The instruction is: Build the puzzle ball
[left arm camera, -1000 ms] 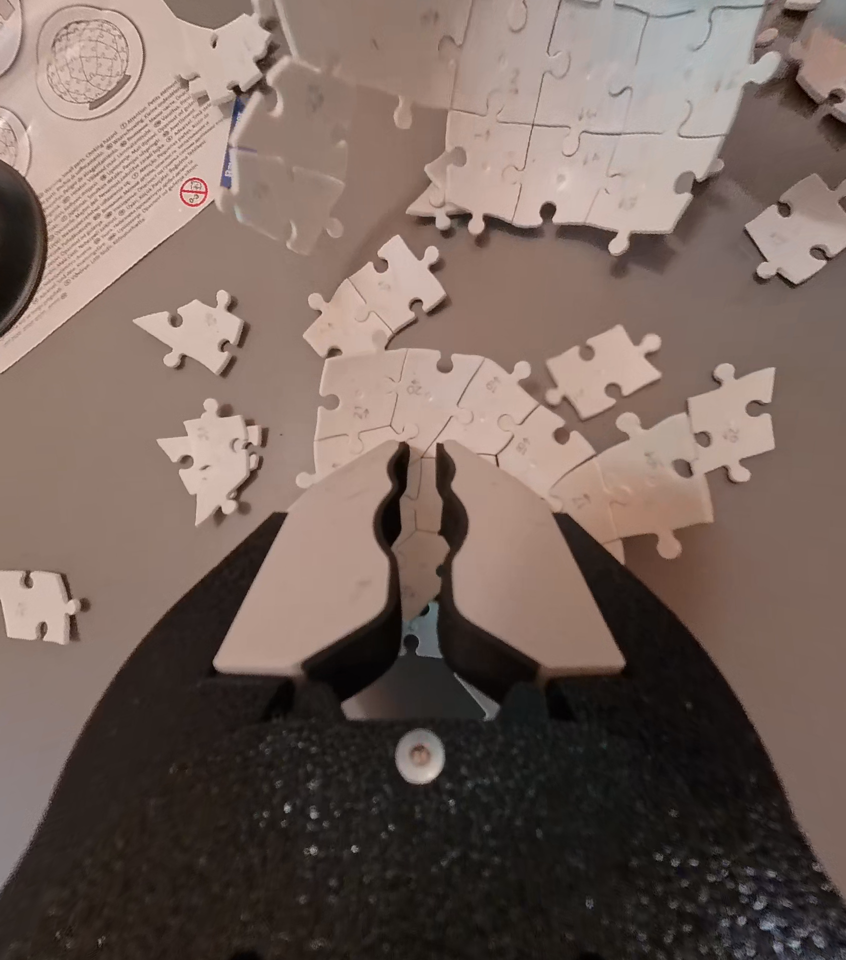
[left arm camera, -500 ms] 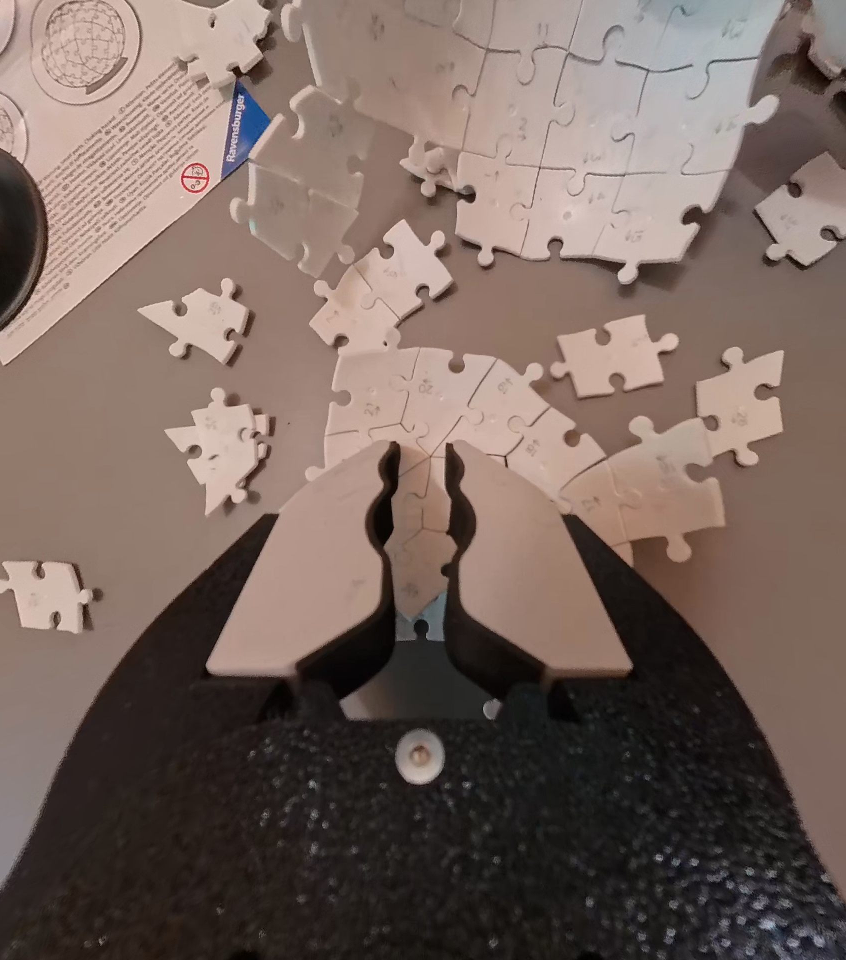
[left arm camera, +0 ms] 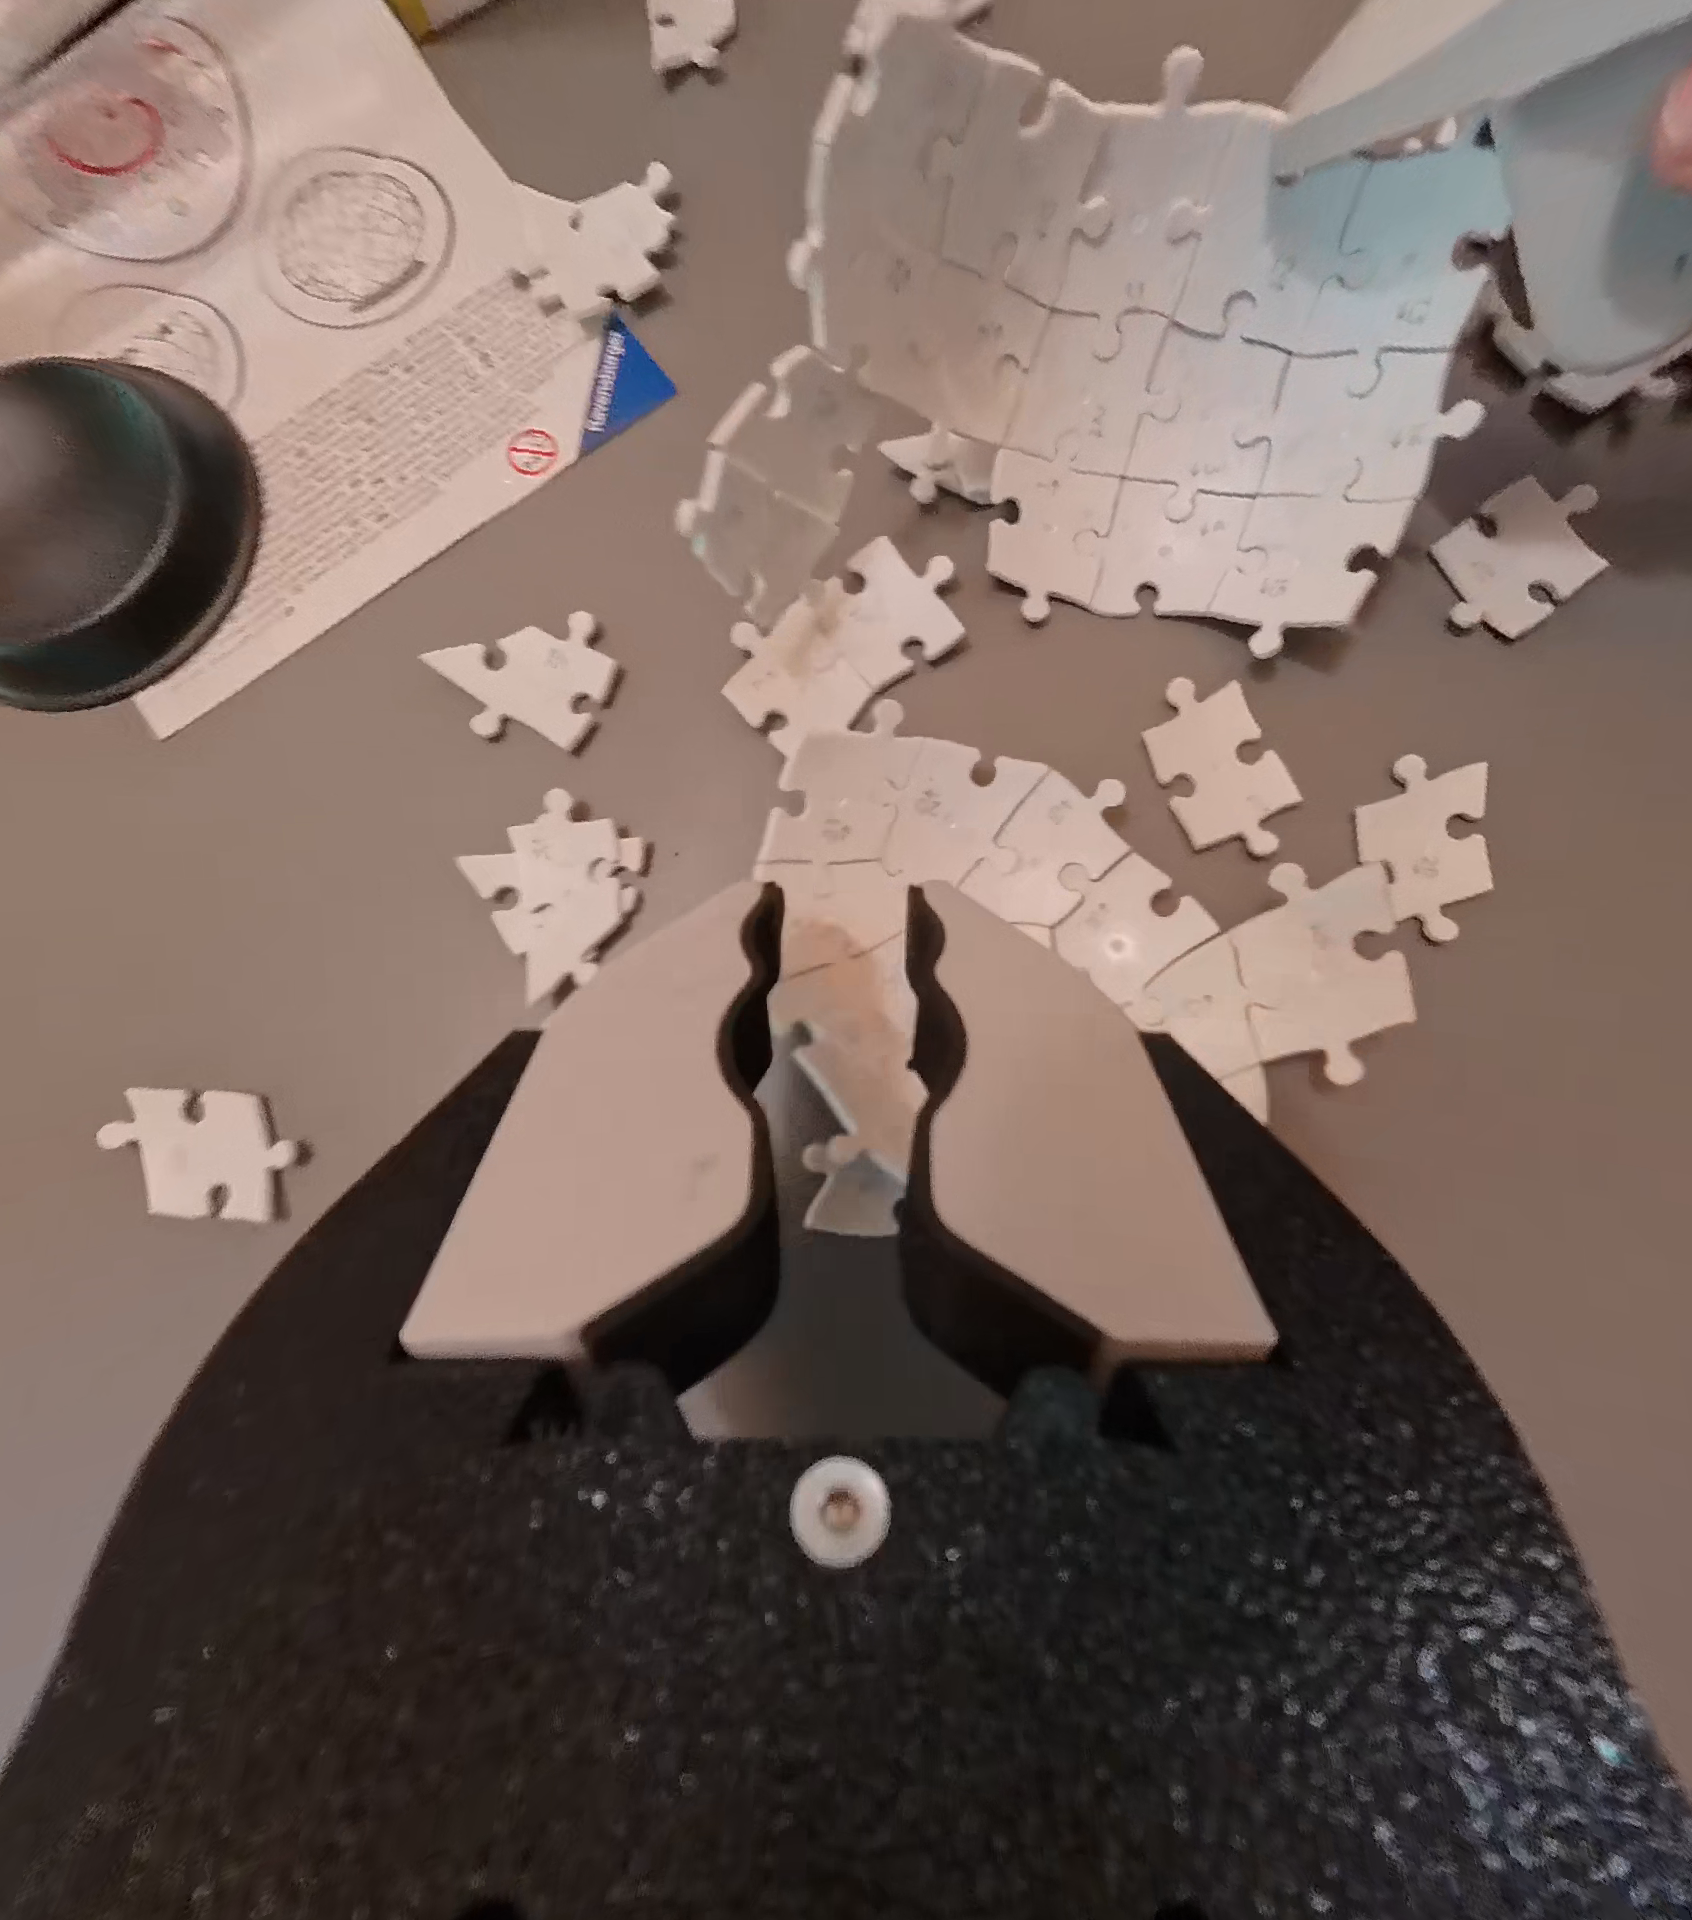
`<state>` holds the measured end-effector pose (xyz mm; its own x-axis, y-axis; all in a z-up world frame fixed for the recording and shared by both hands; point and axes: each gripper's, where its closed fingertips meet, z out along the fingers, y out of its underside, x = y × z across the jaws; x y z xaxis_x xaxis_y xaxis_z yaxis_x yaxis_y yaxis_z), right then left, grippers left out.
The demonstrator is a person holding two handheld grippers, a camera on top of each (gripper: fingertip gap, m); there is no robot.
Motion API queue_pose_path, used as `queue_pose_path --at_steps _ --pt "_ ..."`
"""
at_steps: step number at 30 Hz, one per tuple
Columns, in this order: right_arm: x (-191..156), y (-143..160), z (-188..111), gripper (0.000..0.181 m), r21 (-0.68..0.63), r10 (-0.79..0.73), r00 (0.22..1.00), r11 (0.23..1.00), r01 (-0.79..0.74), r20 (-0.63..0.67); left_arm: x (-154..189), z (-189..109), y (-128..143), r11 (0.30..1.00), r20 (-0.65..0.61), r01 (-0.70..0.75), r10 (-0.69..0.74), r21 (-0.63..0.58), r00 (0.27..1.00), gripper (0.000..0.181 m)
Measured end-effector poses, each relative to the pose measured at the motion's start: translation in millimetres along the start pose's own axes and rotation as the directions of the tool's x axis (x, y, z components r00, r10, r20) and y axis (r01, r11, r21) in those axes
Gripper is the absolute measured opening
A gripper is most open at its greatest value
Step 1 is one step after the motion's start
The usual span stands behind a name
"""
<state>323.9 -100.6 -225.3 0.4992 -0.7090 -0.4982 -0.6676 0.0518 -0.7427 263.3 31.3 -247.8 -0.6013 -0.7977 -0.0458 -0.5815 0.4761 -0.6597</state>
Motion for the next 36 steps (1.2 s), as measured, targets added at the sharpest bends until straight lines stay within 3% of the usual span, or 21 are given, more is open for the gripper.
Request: queue_pose_path --at_steps 7,12,16,21,26,36 --pt "1 1 0 0.003 0.002 0.002 1.0 1.0 -0.002 0.004 -40 -19 9 0.992 0.061 0.114 -0.117 0.044 0.991 0.022" --pt "1 5 2 0.003 -0.013 -0.009 1.0 1.0 0.009 -0.001 -50 -22 24 0.989 0.073 0.147 -0.149 0.028 0.986 0.022" --pt "1 6 2 0.003 -0.025 -0.028 1.0 0.999 0.028 -0.006 -47 -25 28 0.99 0.038 0.132 -0.134 0.04 0.99 0.027" --pt "1 8 -1 0.002 -0.037 -0.055 0.999 0.998 0.055 0.001 -23 -46 26 0.989 -0.141 0.073 -0.055 0.125 0.988 0.065" --pt "1 5 -1 0.002 -0.028 -0.06 0.998 0.998 0.06 0.002 -25 -61 44 0.988 -0.083 -0.057 0.07 0.147 0.994 0.06" --pt "-1 9 -1 0.002 -0.043 -0.071 0.997 0.996 0.072 0.015 -21 -56 56 0.989 -0.092 -0.06 0.072 0.132 0.993 0.061"
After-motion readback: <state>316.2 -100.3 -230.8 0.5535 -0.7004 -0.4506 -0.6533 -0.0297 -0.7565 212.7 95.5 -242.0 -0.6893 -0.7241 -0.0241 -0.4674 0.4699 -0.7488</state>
